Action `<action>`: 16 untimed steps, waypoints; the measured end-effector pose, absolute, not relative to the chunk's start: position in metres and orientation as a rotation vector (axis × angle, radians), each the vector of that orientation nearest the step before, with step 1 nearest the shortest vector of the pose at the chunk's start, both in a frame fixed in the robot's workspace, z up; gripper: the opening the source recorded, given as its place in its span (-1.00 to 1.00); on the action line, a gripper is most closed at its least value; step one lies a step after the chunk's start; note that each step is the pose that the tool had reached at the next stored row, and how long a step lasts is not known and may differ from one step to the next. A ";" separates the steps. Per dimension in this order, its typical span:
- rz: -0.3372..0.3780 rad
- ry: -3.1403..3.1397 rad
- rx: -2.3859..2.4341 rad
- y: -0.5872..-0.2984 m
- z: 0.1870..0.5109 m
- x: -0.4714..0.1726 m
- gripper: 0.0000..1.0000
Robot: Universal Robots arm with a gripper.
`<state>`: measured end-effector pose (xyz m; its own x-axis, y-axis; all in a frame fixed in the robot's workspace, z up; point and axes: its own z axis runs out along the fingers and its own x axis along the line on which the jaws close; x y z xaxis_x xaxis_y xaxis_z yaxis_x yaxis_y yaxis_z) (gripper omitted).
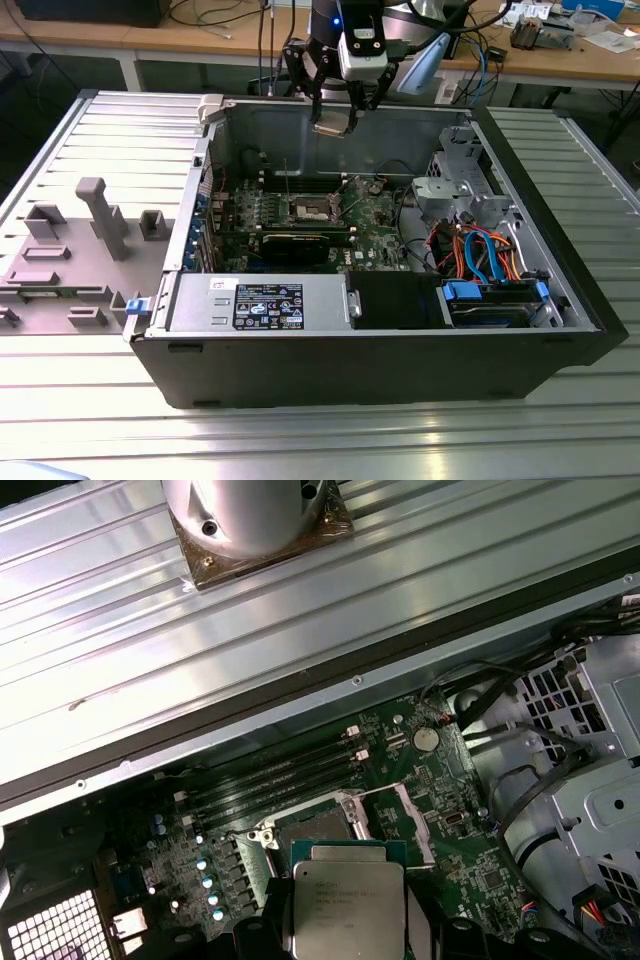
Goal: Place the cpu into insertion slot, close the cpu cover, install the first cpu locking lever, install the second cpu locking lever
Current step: 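Place the cpu into insertion slot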
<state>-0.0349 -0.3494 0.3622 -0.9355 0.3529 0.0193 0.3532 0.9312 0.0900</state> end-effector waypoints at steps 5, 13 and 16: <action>-0.145 -3.084 -0.568 -0.349 0.362 -0.035 0.08; -0.145 -3.073 -0.635 -0.349 0.362 -0.035 0.08; -0.145 -3.072 -0.638 -0.349 0.362 -0.035 0.08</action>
